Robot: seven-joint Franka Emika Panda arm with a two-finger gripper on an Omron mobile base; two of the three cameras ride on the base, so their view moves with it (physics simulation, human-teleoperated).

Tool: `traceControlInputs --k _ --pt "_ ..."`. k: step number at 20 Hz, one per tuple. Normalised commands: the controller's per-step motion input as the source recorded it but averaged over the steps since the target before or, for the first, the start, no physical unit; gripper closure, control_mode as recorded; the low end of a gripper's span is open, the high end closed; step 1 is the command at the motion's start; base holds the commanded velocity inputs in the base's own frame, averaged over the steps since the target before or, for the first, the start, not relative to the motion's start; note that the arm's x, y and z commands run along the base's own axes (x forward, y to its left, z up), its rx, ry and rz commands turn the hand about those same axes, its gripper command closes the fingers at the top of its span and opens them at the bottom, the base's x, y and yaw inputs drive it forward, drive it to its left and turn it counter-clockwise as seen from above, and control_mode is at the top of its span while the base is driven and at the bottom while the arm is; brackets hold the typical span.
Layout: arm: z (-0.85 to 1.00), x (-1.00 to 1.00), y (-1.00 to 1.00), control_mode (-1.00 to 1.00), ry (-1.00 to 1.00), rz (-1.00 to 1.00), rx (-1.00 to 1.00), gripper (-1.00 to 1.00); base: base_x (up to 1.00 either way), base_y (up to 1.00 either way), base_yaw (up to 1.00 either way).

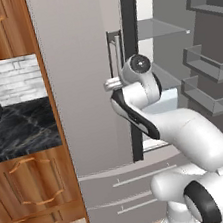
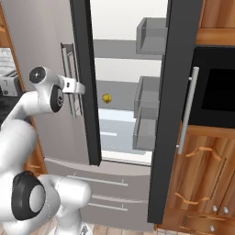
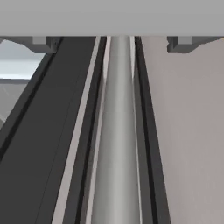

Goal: Retrieve a lemon from the fridge and place it on the cutting board with the fish.

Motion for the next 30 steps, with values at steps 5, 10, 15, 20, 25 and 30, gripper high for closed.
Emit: traceControlInputs --k 5,10,15,20,25,30 --pt "-0.11 0.7 0.03 -1.0 -0.07 -0.03 -0.01 -1.0 0.0 0.0 0.0" --pt "0.0 0.74 0.01 -1.0 0.0 0.0 0.0 -1.0 0.0 0.0 0.0" --pt "0.0 0.42 0.03 -1.0 0.12 0.0 0.0 1.0 0.0 0.0 0.0" --pt "0.05 -0.12 0.27 -1.0 0.08 -0.09 -0.02 1.0 0.0 0.0 0.0" --pt "0.1 -0.57 0.56 -1.0 0.02 -0.21 -0.05 1.0 0.0 0.0 0.0" --pt "0.04 -0.91 0.89 -1.0 0.07 -0.28 -0.13 1.0 0.0 0.0 0.0"
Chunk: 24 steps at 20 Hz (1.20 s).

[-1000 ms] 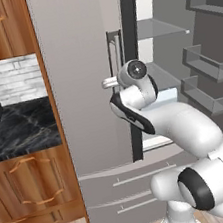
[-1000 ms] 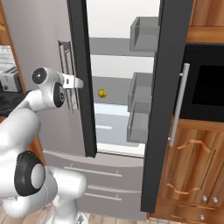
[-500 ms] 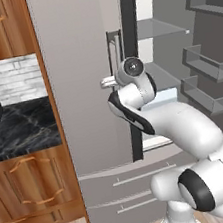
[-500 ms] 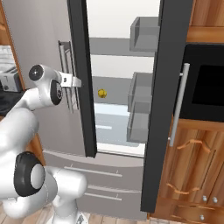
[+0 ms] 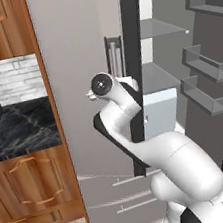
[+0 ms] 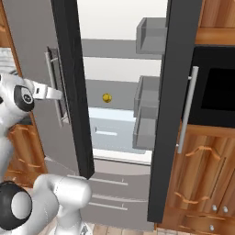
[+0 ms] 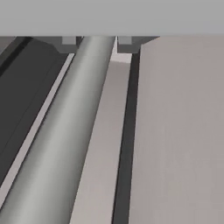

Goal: Retrieve a lemon from the fridge and place it on the cutting board with the fish.

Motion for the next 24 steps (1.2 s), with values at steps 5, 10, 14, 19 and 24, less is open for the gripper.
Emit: traceControlInputs --k 5,10,14,19,24 --pt "0.0 -0.87 1.0 -1.0 0.11 -0.3 -0.19 1.0 0.0 0.0 0.0" --pt "0.02 -0.46 0.94 -1.0 0.12 -0.34 -0.21 1.0 0.0 0.0 0.0" --pt "0.04 0.0 0.4 -1.0 0.1 -0.23 -0.13 -1.0 0.0 0.0 0.0" --pt "0.01 -0.8 0.14 -1.0 0.02 -0.19 -0.03 -1.0 0.0 0.0 0.0" --pt "0.17 -1.0 -0.04 -1.0 -0.08 -0.14 -0.01 -1.0 0.0 0.0 0.0"
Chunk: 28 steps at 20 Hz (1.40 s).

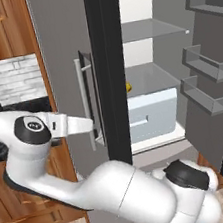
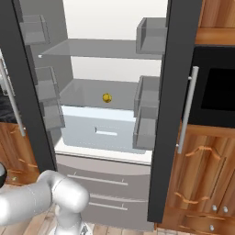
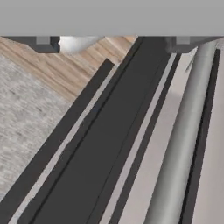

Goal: Retrieve a lemon from the fridge and place it on the cutting board with the fish.

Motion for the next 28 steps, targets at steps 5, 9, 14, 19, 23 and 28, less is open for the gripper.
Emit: traceControlInputs --k 5,9,14,19,23,28 --pt "0.11 -0.97 -0.65 -1.0 -0.15 0.0 0.01 -1.0 0.0 0.0 0.0" --pt "0.12 -0.94 -0.89 -1.0 -0.04 0.0 0.15 -1.0 0.0 0.0 0.0" --pt "0.18 -0.87 -1.0 -1.0 -0.05 0.06 0.47 -1.0 0.0 0.0 0.0" --pt "0.14 -0.06 -1.0 -1.0 0.0 -0.03 0.72 -1.0 0.0 0.0 0.0" --pt "-0.58 0.9 -0.91 -1.0 0.08 0.09 0.62 -1.0 0.0 0.0 0.0" --pt "-0.51 1.0 -0.44 -1.0 0.02 0.35 0.58 -1.0 0.0 0.0 0.0"
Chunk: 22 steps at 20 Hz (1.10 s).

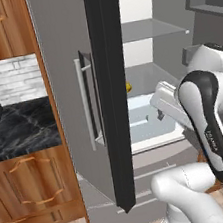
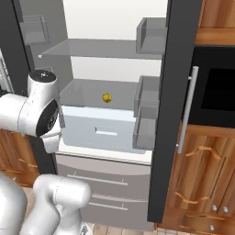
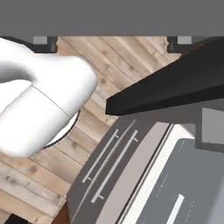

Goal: Retrieve a lemon from the fridge and place it on the cutting board with the fish.

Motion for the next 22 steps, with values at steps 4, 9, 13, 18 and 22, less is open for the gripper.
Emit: traceControlInputs --k 4,9,13,18,22 --pt "-0.45 1.0 -0.05 -1.0 -0.02 0.38 0.5 -1.0 0.0 0.0 0.0" --pt "-0.21 0.71 0.17 -1.0 -0.28 0.42 0.27 -1.0 0.0 0.0 0.0" --pt "-0.07 0.61 0.22 -1.0 -0.37 0.35 0.08 -1.0 0.0 0.0 0.0" --pt "-0.01 0.51 0.28 -1.0 -0.3 0.23 0.02 -1.0 0.0 0.0 0.0" --pt "0.0 0.06 0.72 -1.0 -0.13 0.13 0.0 -1.0 0.0 0.0 0.0"
